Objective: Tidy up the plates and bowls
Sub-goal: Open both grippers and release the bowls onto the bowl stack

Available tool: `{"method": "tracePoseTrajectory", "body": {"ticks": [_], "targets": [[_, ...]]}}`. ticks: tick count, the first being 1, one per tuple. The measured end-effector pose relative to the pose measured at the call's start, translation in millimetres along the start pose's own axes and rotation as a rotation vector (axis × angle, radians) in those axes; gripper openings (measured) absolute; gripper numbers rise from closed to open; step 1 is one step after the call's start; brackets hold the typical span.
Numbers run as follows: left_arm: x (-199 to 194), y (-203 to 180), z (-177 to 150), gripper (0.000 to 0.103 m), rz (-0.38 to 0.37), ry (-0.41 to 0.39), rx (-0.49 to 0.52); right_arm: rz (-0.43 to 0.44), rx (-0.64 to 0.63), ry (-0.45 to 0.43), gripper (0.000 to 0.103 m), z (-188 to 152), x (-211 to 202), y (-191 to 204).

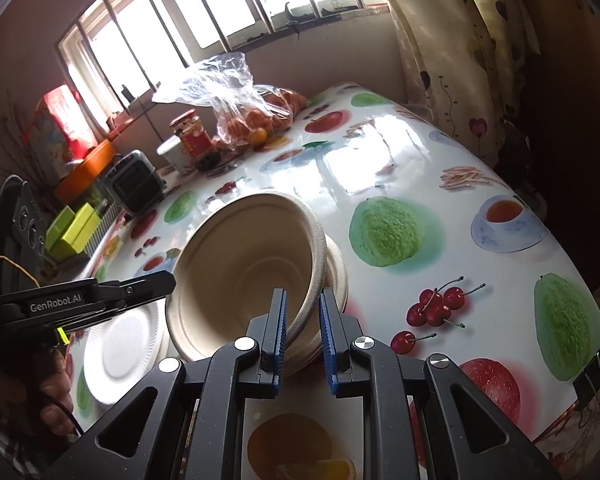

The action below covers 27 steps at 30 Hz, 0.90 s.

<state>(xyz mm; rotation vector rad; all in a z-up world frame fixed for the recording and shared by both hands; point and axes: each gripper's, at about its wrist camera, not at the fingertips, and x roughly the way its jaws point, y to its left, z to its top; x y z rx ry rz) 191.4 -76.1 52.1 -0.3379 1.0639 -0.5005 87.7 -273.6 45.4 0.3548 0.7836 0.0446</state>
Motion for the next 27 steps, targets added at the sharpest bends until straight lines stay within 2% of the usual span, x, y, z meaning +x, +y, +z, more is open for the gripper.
{"method": "tracePoseTrajectory", "body": {"ticks": [27], "targets": [[13.0, 2.2, -4.5, 0.008, 0.015, 0.029, -0.012, -0.008, 0.006, 0.012, 0.016, -4.8, 4.6, -3.4]]}}
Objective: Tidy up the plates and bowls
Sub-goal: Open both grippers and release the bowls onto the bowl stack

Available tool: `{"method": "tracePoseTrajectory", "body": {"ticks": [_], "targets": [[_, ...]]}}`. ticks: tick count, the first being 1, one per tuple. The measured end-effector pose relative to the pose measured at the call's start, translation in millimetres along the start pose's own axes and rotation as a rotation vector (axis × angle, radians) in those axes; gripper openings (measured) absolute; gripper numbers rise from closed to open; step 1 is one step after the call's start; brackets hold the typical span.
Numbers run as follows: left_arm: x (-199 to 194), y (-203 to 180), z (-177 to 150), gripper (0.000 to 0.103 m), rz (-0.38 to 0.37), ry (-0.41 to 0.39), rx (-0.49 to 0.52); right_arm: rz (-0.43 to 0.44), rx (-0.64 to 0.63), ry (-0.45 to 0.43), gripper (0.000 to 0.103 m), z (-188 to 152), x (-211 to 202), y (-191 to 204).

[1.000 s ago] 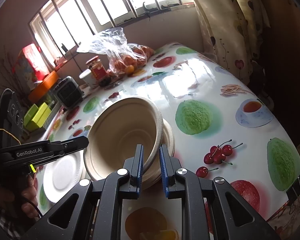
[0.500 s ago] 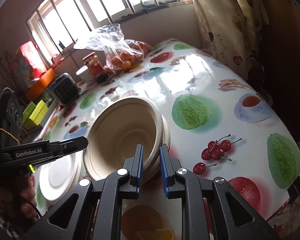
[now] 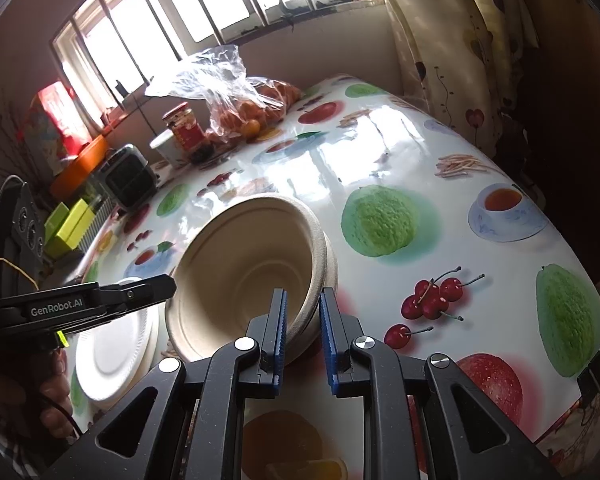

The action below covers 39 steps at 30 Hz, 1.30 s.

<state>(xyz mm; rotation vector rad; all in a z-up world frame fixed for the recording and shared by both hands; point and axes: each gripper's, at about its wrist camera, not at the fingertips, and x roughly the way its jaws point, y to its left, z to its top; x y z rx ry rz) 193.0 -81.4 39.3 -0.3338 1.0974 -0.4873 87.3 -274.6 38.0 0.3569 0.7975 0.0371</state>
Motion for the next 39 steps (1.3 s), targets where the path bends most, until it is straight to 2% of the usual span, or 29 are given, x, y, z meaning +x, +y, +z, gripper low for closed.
{"method": "tracePoseTrajectory", "body": {"ticks": [22, 30, 32, 39], "targets": [[-0.4, 0.4, 0.7, 0.008, 0.000, -0.003, -0.001, -0.002, 0.000, 0.002, 0.017, 0.8, 0.5, -0.7], [-0.1, -0.1, 1.0, 0.008, 0.002, -0.004, 0.002, -0.001, -0.002, 0.002, 0.022, 0.7, 0.4, -1.2], [0.3, 0.6, 1.6, 0.010, 0.002, -0.003, 0.001, -0.003, -0.001, 0.003, 0.027, 0.7, 0.3, -0.8], [-0.6, -1.4, 0.3, 0.012, 0.004, -0.008, 0.012, -0.002, 0.000, 0.006, 0.029, -1.8, 3.3, -4.2]]}}
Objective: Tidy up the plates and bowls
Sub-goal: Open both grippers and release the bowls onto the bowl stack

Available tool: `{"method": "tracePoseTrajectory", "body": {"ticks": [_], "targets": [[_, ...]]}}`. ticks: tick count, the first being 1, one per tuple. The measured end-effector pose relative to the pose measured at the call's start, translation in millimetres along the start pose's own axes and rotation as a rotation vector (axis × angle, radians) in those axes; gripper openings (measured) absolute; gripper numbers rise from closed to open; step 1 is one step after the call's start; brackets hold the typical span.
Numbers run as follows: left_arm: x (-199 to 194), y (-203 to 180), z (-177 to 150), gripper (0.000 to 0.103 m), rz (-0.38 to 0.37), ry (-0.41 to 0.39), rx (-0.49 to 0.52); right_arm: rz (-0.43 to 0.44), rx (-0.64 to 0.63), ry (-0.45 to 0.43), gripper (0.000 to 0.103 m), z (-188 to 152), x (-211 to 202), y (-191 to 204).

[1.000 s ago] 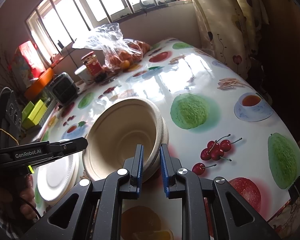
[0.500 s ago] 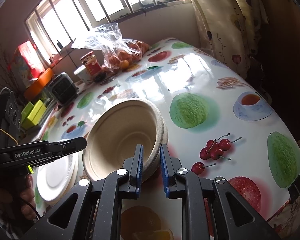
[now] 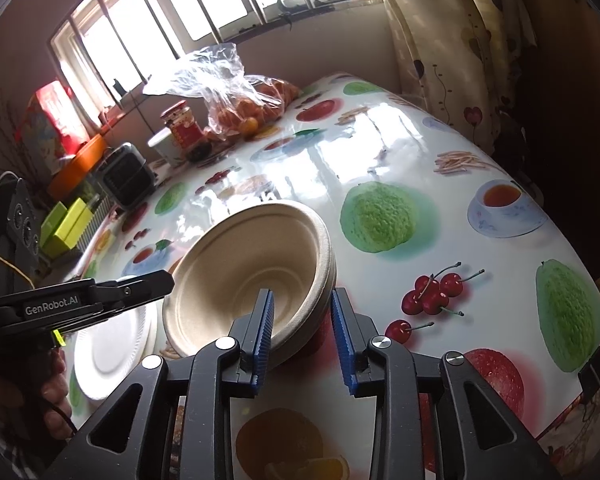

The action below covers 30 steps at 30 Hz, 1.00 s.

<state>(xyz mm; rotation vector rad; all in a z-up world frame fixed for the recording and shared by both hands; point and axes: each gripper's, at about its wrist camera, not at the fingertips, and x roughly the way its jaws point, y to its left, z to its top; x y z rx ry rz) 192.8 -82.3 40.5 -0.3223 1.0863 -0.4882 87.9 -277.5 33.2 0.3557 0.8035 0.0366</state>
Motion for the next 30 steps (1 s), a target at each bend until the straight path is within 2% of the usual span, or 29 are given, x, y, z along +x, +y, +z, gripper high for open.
{"method": "tracePoseTrajectory", "body": {"ticks": [4, 9, 13, 16, 18, 20, 30], "targets": [[-1.1, -1.0, -0.5, 0.019, -0.001, -0.004, 0.003, -0.001, 0.000, 0.000, 0.031, -0.2, 0.1, -0.5], [-2.7, -2.9, -1.4, 0.021, 0.002, -0.010, 0.013, 0.000, 0.000, 0.001, 0.031, 0.2, -0.3, 0.0], [-3.9, -4.1, -3.2, 0.029, 0.014, -0.013, 0.018, 0.000, -0.001, 0.000, 0.031, 0.2, -0.5, -0.5], [-5.2, -5.7, -5.0, 0.030, 0.028, -0.020, 0.028, 0.000, 0.000, 0.000, 0.032, 0.6, -0.9, -0.1], [-7.2, -7.7, -6.3, 0.031, 0.051, -0.033, 0.044, 0.001, -0.001, 0.000, 0.034, 0.8, -1.2, -0.2], [-9.6, -9.6, -7.5, 0.036, 0.077, -0.048, 0.061, 0.000, -0.001, -0.001, 0.039, 0.1, -1.0, -0.6], [-15.6, -16.7, -11.4, 0.042, 0.167, -0.101, 0.146, -0.008, -0.005, -0.018, 0.051, 2.9, -7.4, -2.9]]}}
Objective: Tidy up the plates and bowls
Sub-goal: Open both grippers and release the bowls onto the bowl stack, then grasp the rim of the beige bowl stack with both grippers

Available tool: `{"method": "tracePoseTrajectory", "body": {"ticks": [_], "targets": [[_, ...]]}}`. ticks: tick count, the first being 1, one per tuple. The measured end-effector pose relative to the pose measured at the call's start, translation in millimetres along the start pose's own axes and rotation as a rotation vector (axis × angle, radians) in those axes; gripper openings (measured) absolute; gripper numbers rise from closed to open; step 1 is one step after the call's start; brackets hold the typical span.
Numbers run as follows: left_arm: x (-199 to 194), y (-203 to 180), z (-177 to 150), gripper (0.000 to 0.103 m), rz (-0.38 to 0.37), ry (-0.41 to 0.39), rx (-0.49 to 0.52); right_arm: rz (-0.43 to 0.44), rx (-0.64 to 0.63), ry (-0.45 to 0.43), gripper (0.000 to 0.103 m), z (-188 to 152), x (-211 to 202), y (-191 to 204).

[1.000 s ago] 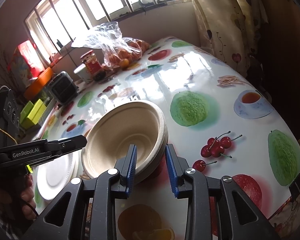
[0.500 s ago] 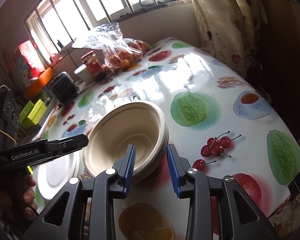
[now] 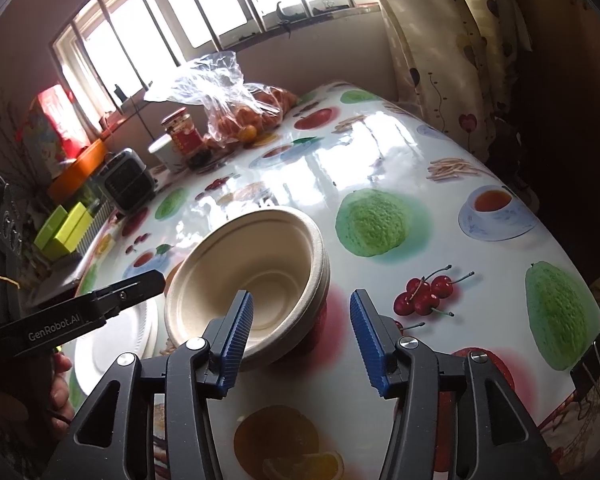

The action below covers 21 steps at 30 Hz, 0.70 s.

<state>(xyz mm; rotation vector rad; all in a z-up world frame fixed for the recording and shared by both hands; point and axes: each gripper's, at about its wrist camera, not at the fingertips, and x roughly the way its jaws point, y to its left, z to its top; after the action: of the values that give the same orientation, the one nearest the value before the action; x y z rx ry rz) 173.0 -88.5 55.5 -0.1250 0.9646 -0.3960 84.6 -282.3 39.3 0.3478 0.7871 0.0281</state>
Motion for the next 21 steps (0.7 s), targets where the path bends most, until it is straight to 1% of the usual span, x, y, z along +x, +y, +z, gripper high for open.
{"method": "tracePoseTrajectory", "body": {"ticks": [5, 11, 21], "targets": [[-0.5, -1.6, -1.4, 0.042, 0.019, -0.009, 0.030, -0.024, -0.019, -0.005, 0.055, 0.5, -1.0, -3.6], [1.6, -6.5, -4.7, 0.042, 0.021, -0.009, 0.064, -0.035, -0.034, 0.000, 0.056, -0.5, 1.4, -7.8], [10.5, -14.1, -6.7, 0.043, 0.010, 0.015, 0.087, -0.034, -0.073, 0.016, 0.057, 2.0, 7.1, -10.8]]}}
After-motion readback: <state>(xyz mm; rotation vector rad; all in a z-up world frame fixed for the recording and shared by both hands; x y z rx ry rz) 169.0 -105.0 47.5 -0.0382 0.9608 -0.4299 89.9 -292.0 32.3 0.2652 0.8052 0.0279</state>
